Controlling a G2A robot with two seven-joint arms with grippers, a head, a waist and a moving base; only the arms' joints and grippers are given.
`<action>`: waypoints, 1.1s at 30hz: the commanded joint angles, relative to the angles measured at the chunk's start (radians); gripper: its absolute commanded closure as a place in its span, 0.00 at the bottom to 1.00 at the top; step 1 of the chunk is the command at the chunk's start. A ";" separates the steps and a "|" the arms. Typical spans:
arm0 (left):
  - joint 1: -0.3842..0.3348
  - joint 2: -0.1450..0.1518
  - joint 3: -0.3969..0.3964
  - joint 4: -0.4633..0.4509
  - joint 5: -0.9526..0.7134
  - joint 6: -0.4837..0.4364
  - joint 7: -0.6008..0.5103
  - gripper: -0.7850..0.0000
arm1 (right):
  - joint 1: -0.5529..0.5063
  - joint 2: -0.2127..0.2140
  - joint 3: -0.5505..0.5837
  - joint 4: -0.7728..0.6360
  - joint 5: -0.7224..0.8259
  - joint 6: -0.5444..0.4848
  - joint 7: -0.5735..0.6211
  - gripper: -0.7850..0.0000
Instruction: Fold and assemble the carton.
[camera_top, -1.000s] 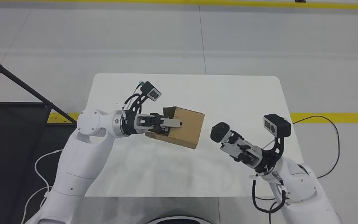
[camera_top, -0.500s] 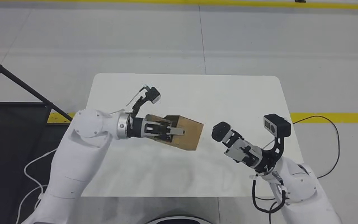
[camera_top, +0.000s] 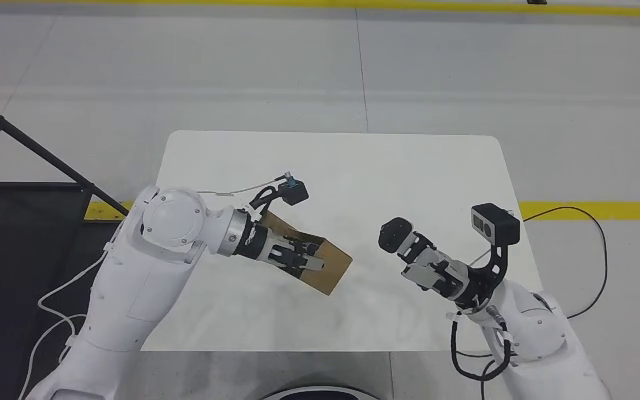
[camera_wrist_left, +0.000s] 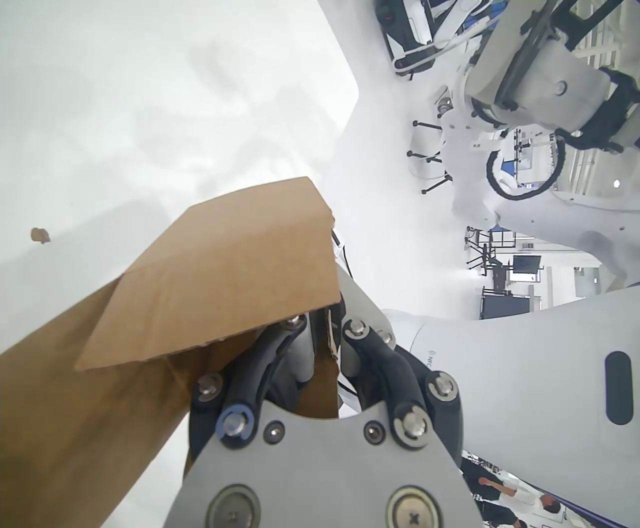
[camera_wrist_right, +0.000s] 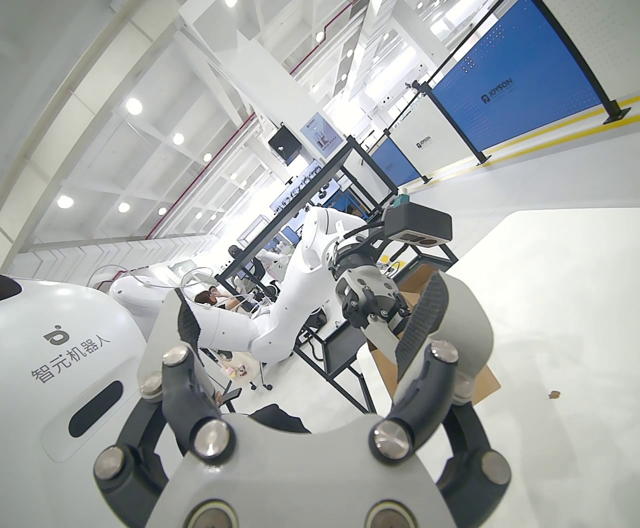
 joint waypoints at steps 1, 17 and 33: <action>0.000 0.000 0.000 0.000 0.000 0.000 0.000 1.00 | 0.000 0.000 0.000 0.000 0.000 0.000 0.000 0.00; 0.003 0.009 0.062 -0.032 0.193 -0.052 0.037 1.00 | 0.000 0.000 0.000 0.000 0.000 0.000 0.000 0.00; -0.176 0.057 0.304 -0.028 0.348 -0.214 -0.022 1.00 | 0.000 0.000 0.000 0.000 0.000 0.000 0.000 0.00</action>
